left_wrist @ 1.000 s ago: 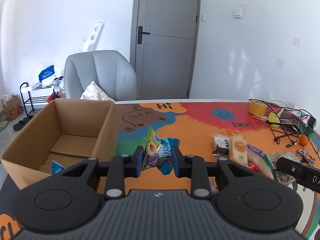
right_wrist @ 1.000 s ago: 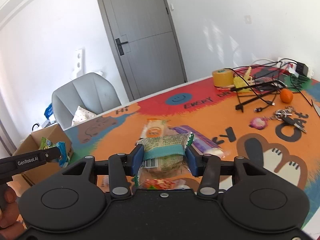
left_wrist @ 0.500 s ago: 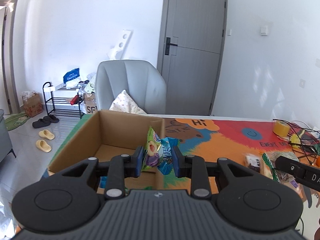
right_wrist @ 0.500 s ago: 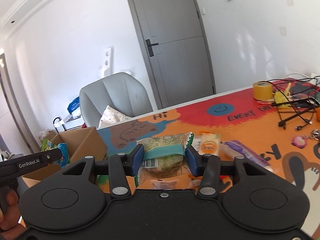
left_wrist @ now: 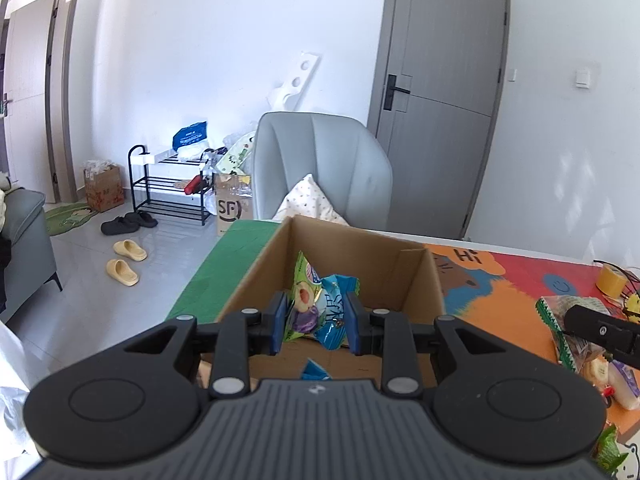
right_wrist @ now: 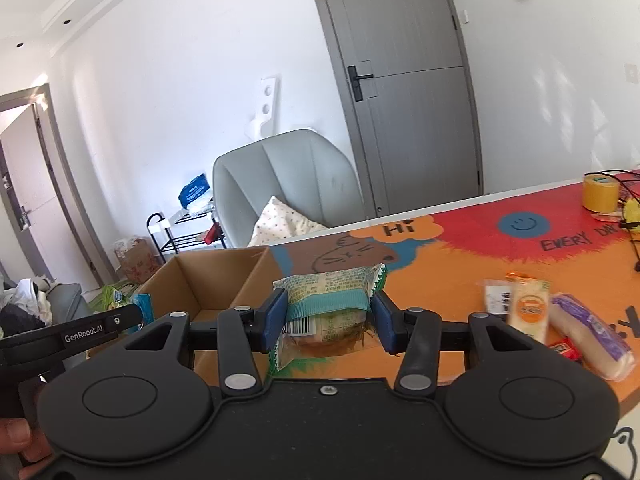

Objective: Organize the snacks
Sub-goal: 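Carry both held snacks over the cardboard box, then open both grippers to release the snacks into the box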

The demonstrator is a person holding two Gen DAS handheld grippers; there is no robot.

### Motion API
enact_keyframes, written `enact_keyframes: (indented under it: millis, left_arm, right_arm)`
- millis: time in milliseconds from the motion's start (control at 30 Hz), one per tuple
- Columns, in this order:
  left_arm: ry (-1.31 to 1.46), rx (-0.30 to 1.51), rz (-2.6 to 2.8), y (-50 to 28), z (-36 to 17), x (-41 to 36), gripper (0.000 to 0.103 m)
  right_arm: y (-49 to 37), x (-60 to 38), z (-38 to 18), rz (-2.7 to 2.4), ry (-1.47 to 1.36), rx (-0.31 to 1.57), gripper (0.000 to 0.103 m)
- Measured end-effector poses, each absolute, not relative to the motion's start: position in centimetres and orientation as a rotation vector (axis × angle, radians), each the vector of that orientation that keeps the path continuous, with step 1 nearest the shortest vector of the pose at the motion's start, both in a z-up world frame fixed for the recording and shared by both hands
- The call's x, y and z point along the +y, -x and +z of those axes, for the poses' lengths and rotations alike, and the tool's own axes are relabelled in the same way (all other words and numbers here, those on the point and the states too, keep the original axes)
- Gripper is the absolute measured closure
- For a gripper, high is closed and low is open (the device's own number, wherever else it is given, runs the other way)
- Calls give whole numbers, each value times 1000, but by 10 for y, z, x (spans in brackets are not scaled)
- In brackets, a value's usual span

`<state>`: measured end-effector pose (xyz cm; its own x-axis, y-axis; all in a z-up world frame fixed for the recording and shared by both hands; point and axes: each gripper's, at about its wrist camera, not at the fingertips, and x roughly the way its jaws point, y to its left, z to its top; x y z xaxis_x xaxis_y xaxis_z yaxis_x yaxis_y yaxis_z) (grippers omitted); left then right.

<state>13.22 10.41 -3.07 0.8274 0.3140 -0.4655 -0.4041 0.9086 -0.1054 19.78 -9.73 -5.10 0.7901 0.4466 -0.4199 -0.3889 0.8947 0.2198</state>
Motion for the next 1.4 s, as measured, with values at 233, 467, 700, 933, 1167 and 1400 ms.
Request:
enact_keyframes:
  millis: [233,467,700,933,1167,1400]
  left_arm:
    - [225,472,384,-133,-34,122,71]
    - [255,431,426,-119,-27,138,52]
    - [288,436,494,-106,-28,160,46]
    - [302,431,535,-98,-26,169,27]
    - [303,420,518,-97,-26,162,11]
    - [289,442,486,-103,-28,144,8]
  right_arm:
    - [-201,-65,-50,490,-92,491,56]
    - [-204,-37,-46,537,-65,495,56]
    - [-203,-11,-45,591,-48,502,56]
    - [-203,6,-43,626,-42,506,52]
    - [-202,-6,-43,583,-69,519,35]
    - [-197,-34,-50,507,-87,532,25]
